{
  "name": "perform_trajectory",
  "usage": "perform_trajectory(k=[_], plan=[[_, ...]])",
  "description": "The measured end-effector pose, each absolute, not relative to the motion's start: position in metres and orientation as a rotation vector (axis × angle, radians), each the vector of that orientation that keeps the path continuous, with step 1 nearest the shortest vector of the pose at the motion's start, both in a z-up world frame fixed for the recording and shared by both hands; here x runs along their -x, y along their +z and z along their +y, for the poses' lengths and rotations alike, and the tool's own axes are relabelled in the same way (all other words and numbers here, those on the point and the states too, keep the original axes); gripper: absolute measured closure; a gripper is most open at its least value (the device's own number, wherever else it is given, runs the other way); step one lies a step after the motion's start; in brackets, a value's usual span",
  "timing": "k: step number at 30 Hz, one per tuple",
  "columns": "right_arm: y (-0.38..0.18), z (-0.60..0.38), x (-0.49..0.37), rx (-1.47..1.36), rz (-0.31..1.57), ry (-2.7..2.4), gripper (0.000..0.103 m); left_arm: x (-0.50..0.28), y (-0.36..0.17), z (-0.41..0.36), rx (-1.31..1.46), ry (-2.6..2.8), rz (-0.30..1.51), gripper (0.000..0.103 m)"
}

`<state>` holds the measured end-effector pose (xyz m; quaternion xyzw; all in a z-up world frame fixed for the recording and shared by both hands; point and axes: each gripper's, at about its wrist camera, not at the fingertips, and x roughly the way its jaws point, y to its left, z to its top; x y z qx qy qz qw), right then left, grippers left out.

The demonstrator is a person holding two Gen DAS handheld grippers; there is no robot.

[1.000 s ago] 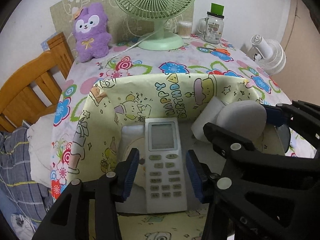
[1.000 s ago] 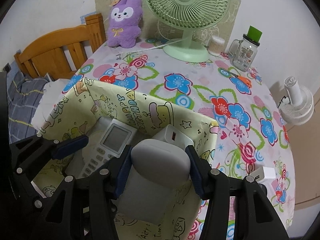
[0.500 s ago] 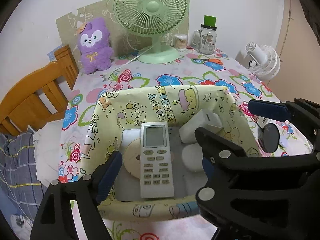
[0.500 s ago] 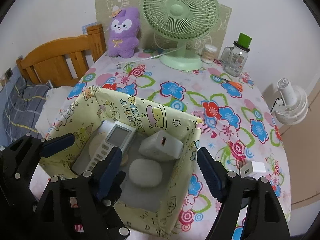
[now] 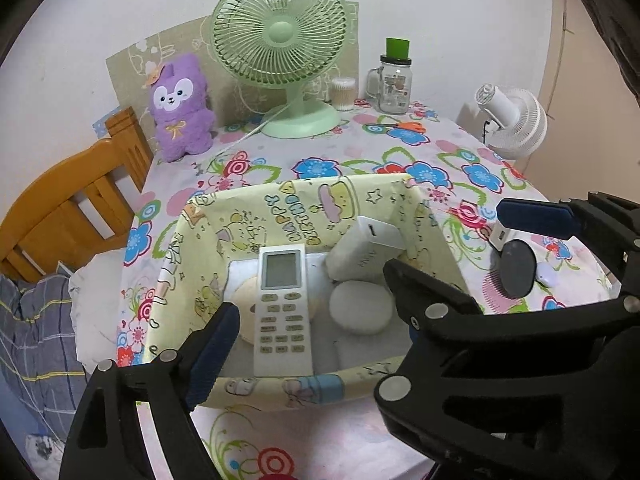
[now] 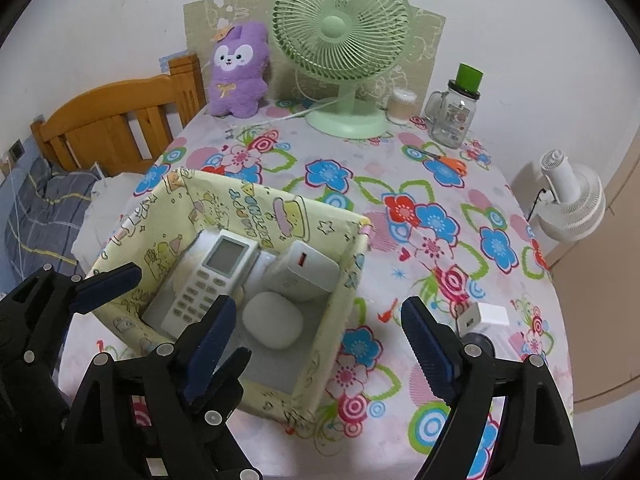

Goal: Organize rigid objects
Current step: 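Withdraw both tools from the box and move toward the black pad and grey disc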

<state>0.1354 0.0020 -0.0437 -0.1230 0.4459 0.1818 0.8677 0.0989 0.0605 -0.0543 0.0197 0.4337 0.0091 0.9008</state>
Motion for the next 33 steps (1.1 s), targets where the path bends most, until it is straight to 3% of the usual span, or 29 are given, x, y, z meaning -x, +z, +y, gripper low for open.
perform_trajectory(k=[33], plan=[[-0.02,-0.077,-0.115,0.233,0.834,0.335,0.016,-0.086,-0.035,-0.015,-0.088,-0.036,0.85,0.015]])
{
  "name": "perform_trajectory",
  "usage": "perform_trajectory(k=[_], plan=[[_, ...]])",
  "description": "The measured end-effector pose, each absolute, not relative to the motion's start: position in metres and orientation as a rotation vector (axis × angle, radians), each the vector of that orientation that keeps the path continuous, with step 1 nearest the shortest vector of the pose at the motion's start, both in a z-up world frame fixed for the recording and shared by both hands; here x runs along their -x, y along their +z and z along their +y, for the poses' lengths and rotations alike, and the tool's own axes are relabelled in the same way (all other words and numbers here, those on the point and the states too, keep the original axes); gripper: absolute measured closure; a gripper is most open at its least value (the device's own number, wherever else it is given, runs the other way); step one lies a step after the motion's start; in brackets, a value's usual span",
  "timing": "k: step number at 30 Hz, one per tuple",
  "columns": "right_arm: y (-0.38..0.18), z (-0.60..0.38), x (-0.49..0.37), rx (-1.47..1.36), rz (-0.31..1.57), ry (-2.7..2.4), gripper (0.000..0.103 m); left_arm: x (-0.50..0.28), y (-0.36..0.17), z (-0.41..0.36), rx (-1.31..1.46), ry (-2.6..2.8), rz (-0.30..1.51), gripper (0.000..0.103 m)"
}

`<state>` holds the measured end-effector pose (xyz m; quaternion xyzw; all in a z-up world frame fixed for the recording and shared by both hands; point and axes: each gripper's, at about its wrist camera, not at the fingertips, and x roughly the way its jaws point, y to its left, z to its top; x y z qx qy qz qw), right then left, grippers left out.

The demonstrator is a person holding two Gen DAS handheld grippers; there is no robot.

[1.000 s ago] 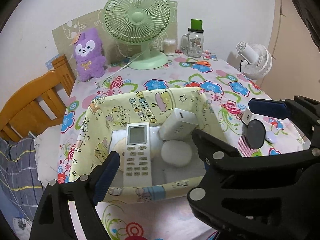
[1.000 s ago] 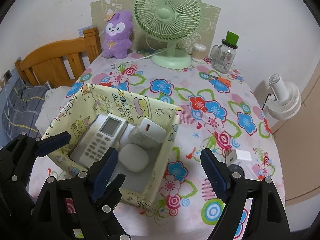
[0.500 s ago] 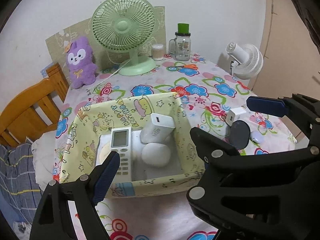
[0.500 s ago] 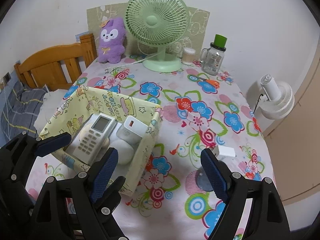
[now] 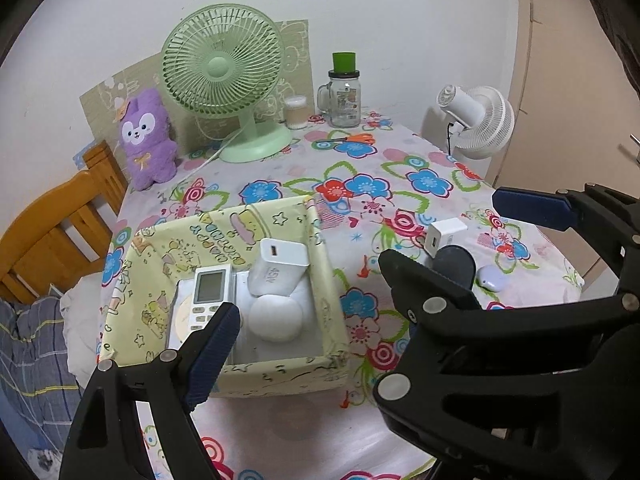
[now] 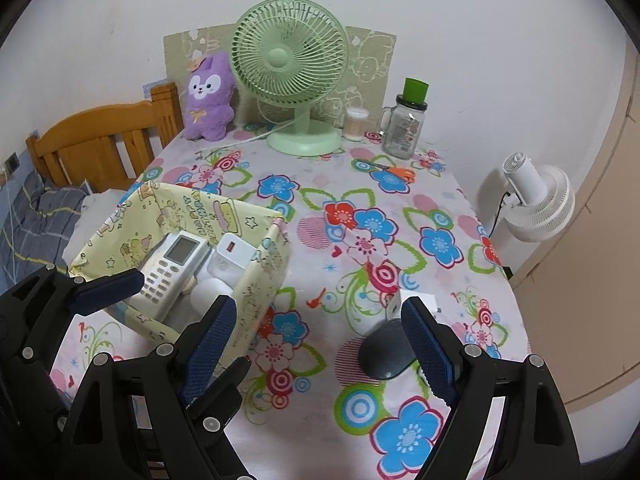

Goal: Organize rigid objects
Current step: 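Withdraw both tools from the box and move toward the black pad and grey disc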

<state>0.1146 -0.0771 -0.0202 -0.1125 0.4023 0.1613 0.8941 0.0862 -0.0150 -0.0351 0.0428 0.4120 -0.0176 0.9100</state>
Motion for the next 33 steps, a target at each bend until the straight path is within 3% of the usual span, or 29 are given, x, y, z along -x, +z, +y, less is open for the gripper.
perform_trajectory(k=[33], plan=[[-0.045,-0.161,-0.134,0.188,0.884,0.266,0.017,-0.107,-0.056,-0.093,-0.129,-0.13,0.862,0.015]])
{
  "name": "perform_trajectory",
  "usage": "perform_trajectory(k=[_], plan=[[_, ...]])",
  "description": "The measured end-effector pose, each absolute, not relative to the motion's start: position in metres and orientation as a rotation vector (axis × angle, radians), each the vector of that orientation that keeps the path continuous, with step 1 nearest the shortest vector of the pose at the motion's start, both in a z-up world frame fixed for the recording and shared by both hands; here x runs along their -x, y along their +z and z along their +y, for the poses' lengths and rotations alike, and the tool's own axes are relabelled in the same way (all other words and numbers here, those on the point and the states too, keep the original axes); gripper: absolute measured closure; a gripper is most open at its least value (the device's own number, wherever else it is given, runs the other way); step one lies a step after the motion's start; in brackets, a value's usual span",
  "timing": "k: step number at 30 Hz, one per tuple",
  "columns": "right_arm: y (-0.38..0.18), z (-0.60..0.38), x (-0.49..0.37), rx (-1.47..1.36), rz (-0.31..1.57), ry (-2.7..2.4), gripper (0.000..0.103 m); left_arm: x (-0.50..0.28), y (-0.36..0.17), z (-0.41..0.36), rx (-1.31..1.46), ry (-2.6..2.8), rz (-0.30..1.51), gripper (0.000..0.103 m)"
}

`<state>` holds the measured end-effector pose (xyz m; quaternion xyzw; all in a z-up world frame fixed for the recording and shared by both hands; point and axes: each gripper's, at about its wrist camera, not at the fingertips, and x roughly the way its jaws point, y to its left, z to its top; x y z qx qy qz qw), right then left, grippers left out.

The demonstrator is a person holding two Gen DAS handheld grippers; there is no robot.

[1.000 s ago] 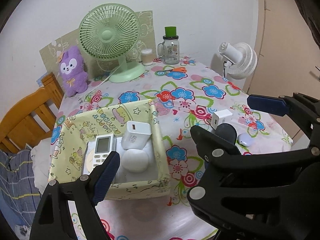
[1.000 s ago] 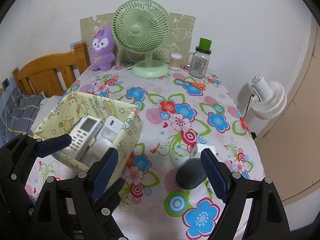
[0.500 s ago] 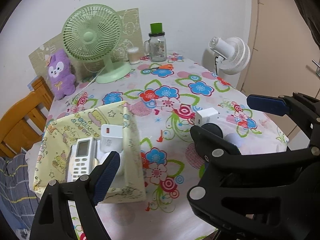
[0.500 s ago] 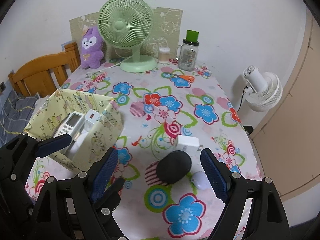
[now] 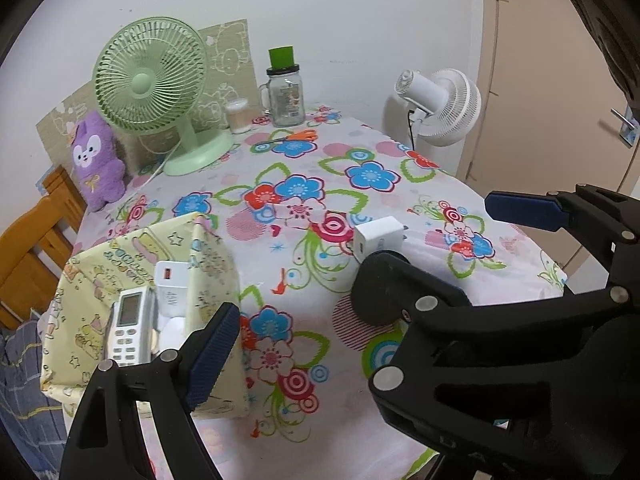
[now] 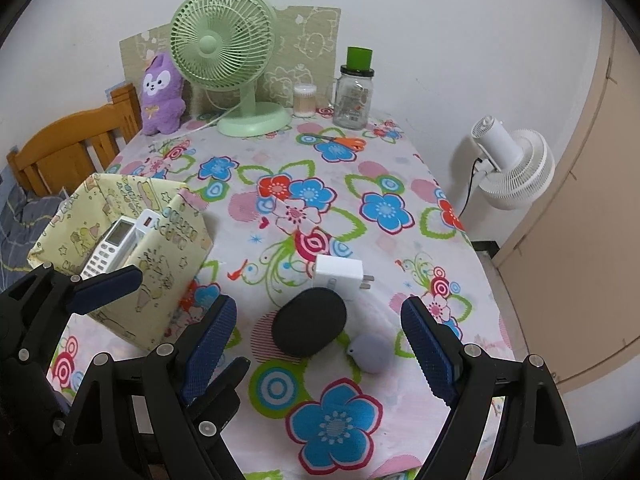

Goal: Organize rigid objects
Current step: 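Withdraw both tools from the box and move toward the black pad and grey disc, then grasp the black oval pad with the left tool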

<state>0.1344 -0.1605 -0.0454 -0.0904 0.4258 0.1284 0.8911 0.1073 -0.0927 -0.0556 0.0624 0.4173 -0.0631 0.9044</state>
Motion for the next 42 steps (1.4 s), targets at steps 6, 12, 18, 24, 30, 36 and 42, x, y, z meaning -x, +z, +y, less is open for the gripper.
perform_trajectory(k=[6,12,18,24,30,36,42], plan=[[-0.052,-0.171,-0.138,0.185,0.889,0.261,0.017,-0.112,-0.063,-0.103,-0.12,-0.158,0.87,0.015],[-0.061,-0.182,-0.141,0.168,0.901,0.267,0.017,-0.116,-0.072,-0.11,-0.11,-0.182,0.885,0.015],[-0.073,-0.195,-0.145,0.153,0.916,0.252,0.017,-0.122,-0.084,-0.116,-0.113,-0.195,0.896,0.015],[-0.088,-0.207,-0.15,0.138,0.937,0.239,0.017,-0.131,-0.097,-0.119,-0.109,-0.204,0.921,0.015],[-0.105,-0.215,-0.157,0.13,0.962,0.238,0.017,-0.14,-0.114,-0.125,-0.122,-0.21,0.961,0.015],[-0.122,-0.22,-0.167,0.111,0.998,0.239,0.02,-0.15,-0.127,-0.131,-0.132,-0.212,0.993,0.015],[-0.132,-0.228,-0.174,0.086,1.019,0.225,0.022,-0.159,-0.134,-0.136,-0.137,-0.223,1.006,0.015]])
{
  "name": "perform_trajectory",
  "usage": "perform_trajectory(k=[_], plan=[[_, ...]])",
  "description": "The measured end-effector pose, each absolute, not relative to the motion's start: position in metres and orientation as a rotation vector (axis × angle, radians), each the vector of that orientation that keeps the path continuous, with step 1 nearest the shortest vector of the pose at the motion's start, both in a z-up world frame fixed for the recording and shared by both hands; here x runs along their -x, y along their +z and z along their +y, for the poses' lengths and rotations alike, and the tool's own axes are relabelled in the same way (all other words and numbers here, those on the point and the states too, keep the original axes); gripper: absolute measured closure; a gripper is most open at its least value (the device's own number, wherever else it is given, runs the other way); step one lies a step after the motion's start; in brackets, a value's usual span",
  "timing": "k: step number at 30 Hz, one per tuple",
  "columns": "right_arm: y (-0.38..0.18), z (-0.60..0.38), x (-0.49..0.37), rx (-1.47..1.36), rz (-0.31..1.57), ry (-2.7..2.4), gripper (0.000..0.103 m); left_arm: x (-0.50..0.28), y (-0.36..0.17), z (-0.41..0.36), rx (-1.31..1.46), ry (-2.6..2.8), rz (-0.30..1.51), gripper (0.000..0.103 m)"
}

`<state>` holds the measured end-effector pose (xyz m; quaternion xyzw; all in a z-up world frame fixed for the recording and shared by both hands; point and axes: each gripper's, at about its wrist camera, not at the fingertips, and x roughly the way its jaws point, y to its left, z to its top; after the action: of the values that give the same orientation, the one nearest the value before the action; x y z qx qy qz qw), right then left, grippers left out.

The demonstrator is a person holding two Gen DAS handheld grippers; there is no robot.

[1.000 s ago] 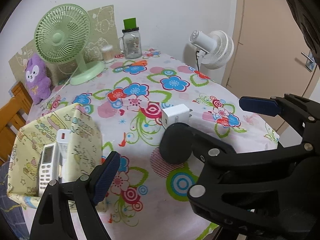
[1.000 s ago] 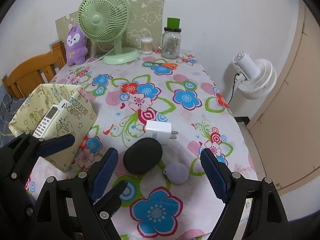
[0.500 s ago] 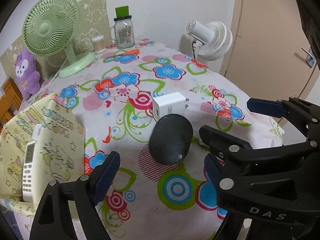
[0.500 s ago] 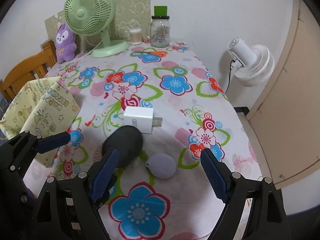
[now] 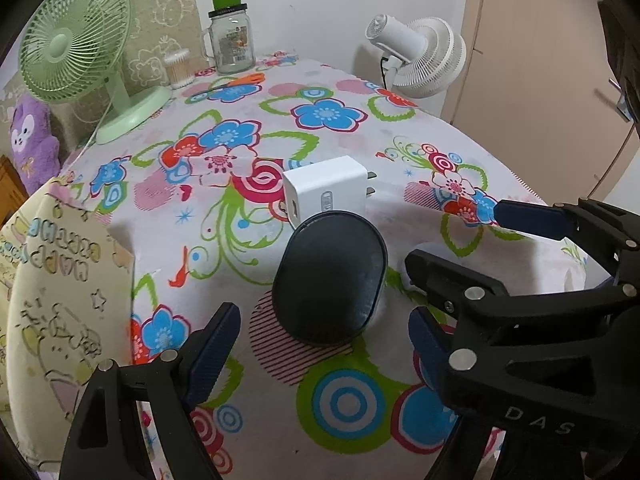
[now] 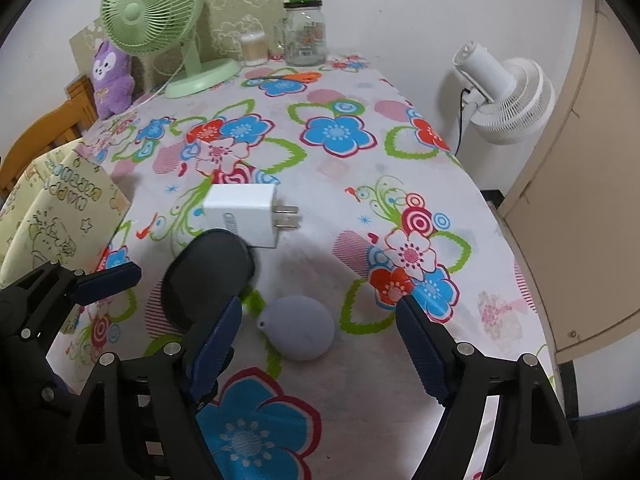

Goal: Organize rigid objects
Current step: 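Grasp the black oval pad with the left tool, then grasp the small grey round disc with the right tool while the left tool holds the pad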

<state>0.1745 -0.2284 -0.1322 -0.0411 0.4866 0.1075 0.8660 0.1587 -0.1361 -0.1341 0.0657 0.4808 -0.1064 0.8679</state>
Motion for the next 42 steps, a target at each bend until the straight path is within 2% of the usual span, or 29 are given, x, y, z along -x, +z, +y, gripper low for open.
perform_trajectory(k=[10,14,15,30,33,36,38,42], plan=[[-0.146,-0.239,-0.182,0.052,1.056,0.203,0.023,-0.166,-0.144,-0.145,-0.147,-0.241,1.015,0.028],[-0.145,-0.239,-0.184,0.047,1.05,0.196,0.023,-0.167,-0.141,-0.147,-0.136,-0.247,1.016,0.046],[-0.145,-0.239,-0.185,0.045,1.049,0.196,0.023,-0.167,-0.141,-0.147,-0.138,-0.246,1.015,0.047],[-0.153,-0.223,-0.173,0.059,1.083,0.205,0.024,-0.141,-0.141,-0.126,-0.153,-0.203,0.996,0.047],[-0.155,-0.22,-0.17,0.06,1.081,0.204,0.028,-0.139,-0.141,-0.125,-0.154,-0.199,0.997,0.047],[-0.155,-0.216,-0.168,0.071,1.072,0.198,0.038,-0.139,-0.141,-0.126,-0.157,-0.194,0.995,0.045],[-0.154,-0.214,-0.167,0.093,1.064,0.185,0.051,-0.14,-0.142,-0.125,-0.151,-0.194,1.0,0.045],[-0.154,-0.215,-0.169,0.107,1.049,0.191,0.053,-0.146,-0.142,-0.124,-0.153,-0.189,1.006,0.039]])
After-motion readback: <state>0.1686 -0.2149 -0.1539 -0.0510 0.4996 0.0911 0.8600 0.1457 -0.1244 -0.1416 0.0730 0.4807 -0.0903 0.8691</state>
